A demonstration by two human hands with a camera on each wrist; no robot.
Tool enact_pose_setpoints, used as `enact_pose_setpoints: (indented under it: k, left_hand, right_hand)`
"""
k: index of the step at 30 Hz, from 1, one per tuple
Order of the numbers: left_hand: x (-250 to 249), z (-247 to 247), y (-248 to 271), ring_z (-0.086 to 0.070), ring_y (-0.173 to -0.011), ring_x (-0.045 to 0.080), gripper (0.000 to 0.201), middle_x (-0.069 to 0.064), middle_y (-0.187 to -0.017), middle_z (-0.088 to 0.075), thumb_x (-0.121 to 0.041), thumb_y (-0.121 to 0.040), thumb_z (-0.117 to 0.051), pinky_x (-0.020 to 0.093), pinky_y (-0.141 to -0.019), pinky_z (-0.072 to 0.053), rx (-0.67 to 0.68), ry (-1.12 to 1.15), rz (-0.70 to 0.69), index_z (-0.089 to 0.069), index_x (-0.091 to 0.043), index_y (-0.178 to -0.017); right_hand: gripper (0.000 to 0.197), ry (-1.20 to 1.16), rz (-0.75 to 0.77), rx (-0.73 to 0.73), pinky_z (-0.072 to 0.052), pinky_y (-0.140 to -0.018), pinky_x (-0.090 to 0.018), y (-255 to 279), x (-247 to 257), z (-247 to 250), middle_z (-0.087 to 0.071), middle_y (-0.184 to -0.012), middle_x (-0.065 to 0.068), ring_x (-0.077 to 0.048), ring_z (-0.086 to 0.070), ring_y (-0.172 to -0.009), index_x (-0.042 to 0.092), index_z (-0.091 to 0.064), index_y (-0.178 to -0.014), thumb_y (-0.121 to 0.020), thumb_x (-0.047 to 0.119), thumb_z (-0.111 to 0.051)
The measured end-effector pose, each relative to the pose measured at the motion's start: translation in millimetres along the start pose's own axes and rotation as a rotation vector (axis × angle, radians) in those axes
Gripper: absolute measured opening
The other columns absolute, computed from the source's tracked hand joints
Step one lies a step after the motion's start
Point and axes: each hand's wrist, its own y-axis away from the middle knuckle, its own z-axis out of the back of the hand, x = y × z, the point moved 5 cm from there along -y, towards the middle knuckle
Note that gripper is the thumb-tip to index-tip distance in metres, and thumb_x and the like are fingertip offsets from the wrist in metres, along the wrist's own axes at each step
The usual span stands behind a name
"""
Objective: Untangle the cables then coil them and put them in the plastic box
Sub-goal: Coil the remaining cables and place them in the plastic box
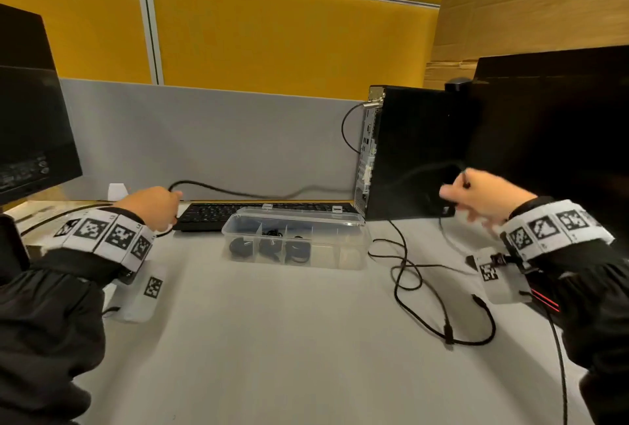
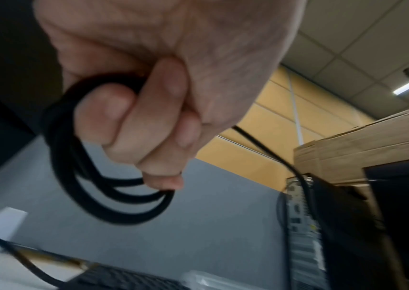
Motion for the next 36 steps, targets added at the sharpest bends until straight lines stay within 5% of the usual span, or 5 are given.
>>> enact_pose_setpoints:
  k: [5, 10, 16, 28, 36]
  left_hand:
    - [-47, -9, 40, -0.06, -0.102, 0.024, 0.042, 0.012, -0.112, -0.06, -0.023, -0.099, -0.038, 0.03, -0.082, -0.047, 0.159, -0.063, -0.18, -0.032, -0.007, -0.137]
    - [-112, -7, 86, -0.039, -0.029, 0.01, 0.051, 0.0, -0.04, -0.054, -0.038, -0.1, -0.03, 0.019, -0.042, -0.035, 0.405, 0.461, -0.417, -0.053, -0.007, -0.066]
    - [-127, 4, 122, -0.035, -0.035, 0.008, 0.037, -0.001, -0.037, -0.052, -0.03, -0.092, -0.045, 0.021, -0.048, -0.026, 0.651, 0.841, -0.663, -0.055, -0.008, -0.064]
    - [-121, 7, 122, -0.04, -0.035, 0.005, 0.023, 0.003, -0.059, -0.064, -0.041, -0.075, -0.061, 0.016, -0.048, -0.033, 0.69, 0.999, -0.807, -0.067, -0.019, -0.073]
    - [-143, 20, 111, -0.067, -0.1, 0.016, 0.023, 0.002, -0.111, -0.07, -0.013, -0.094, -0.042, 0.023, -0.085, -0.051, 0.281, 1.498, -0.731, -0.05, -0.01, -0.116]
  right_hand:
    - [0.06, 0.157, 0.347, 0.057, -0.034, -0.103, -0.03, 39, 48, -21, -0.044, -0.139, -0.003, -0.017, -0.043, -0.126, 0.022, -0.029, -0.143, -0.09, 0.021, -0.058]
    - [0.062, -0.104, 0.718, 0.153, -0.031, -0.109, -0.034, 109, 138, -73, -0.043, -0.14, 0.003, -0.011, -0.036, -0.13, 0.026, -0.03, -0.143, -0.089, 0.054, -0.043]
    - [0.016, -0.757, 0.711, 0.118, -0.035, -0.047, -0.01, 118, 138, -60, -0.049, -0.054, 0.014, 0.0, -0.042, -0.046, 0.018, -0.049, -0.075, -0.09, 0.019, -0.054]
    - [0.018, -0.454, 0.656, -0.379, -0.05, -0.066, -0.015, 83, 100, -27, -0.068, -0.082, -0.001, -0.003, -0.058, -0.069, 0.022, -0.069, -0.098, -0.09, 0.031, -0.055]
    - [0.028, 0.057, 0.902, 0.138, -0.05, -0.074, -0.04, 125, 129, -102, -0.068, -0.101, 0.008, -0.015, -0.062, -0.088, 0.031, -0.058, -0.113, -0.096, 0.044, -0.04]
